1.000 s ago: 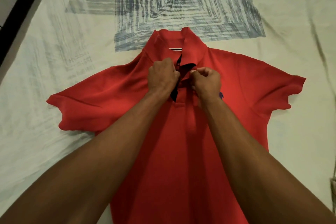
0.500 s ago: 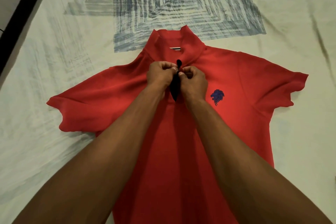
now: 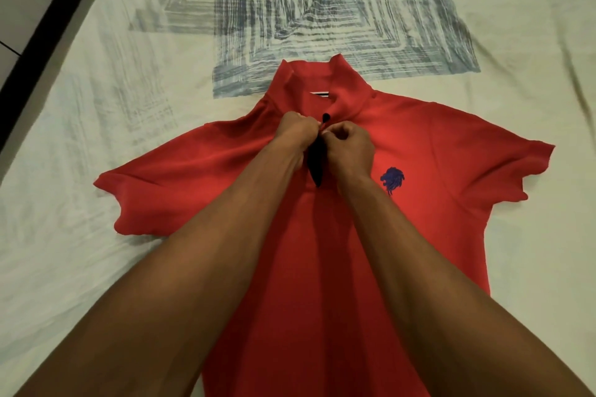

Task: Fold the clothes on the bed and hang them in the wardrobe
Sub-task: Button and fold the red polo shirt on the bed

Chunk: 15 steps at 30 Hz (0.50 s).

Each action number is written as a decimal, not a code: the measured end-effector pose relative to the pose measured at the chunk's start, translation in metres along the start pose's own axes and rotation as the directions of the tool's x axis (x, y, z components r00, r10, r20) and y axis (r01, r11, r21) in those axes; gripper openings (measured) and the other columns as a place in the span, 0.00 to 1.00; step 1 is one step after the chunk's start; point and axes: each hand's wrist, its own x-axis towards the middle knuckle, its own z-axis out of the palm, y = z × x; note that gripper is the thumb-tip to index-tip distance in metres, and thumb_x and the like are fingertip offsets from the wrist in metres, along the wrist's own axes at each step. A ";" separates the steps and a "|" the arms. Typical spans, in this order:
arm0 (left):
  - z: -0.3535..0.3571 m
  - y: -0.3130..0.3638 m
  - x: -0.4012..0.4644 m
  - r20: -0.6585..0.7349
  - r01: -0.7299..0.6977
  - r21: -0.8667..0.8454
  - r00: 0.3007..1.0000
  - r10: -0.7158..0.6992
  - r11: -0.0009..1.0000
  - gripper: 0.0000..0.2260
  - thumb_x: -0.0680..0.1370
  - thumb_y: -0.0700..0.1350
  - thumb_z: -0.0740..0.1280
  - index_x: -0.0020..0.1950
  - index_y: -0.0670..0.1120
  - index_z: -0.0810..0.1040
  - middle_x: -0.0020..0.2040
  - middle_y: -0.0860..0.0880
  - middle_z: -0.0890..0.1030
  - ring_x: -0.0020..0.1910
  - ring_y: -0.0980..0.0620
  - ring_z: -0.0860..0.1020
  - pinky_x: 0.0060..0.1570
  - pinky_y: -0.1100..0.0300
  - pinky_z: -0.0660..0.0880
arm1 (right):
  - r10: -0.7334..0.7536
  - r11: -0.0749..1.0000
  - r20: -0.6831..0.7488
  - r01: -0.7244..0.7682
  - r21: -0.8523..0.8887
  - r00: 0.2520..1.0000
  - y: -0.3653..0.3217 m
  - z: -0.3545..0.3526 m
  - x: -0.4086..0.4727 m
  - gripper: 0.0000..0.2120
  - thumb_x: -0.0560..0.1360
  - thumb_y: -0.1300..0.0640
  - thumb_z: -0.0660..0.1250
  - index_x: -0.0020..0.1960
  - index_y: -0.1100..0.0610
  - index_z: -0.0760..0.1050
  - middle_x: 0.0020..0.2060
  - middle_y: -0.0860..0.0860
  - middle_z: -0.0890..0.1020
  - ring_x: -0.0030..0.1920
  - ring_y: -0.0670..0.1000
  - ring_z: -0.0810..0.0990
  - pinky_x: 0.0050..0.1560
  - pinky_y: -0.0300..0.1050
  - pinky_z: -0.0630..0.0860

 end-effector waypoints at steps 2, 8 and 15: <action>0.000 0.002 -0.002 -0.006 0.030 -0.001 1.000 -0.030 1.000 0.12 0.77 0.42 0.66 0.57 0.39 0.80 0.48 0.42 0.83 0.43 0.45 0.80 0.39 0.58 0.75 | 0.038 0.999 -0.020 -0.038 -0.016 0.999 -0.002 0.003 -0.001 0.05 0.70 0.54 0.68 0.35 0.49 0.76 0.41 0.49 0.85 0.47 0.54 0.83 0.52 0.56 0.78; 0.001 0.004 -0.005 0.091 -0.042 0.120 0.995 0.031 0.992 0.22 0.64 0.50 0.70 0.52 0.39 0.82 0.49 0.40 0.84 0.48 0.45 0.83 0.51 0.53 0.81 | 0.047 0.993 -0.062 -0.054 -0.107 0.997 -0.001 0.007 -0.002 0.05 0.75 0.54 0.65 0.48 0.50 0.80 0.53 0.50 0.84 0.60 0.56 0.78 0.59 0.52 0.72; -0.005 0.012 -0.002 0.118 -0.328 0.632 0.936 0.332 0.702 0.15 0.76 0.50 0.70 0.57 0.40 0.81 0.56 0.40 0.82 0.57 0.41 0.80 0.50 0.53 0.75 | 0.034 0.992 -0.069 -0.042 -0.116 0.997 0.003 0.009 -0.006 0.09 0.77 0.56 0.64 0.53 0.51 0.80 0.56 0.49 0.83 0.64 0.55 0.75 0.59 0.49 0.66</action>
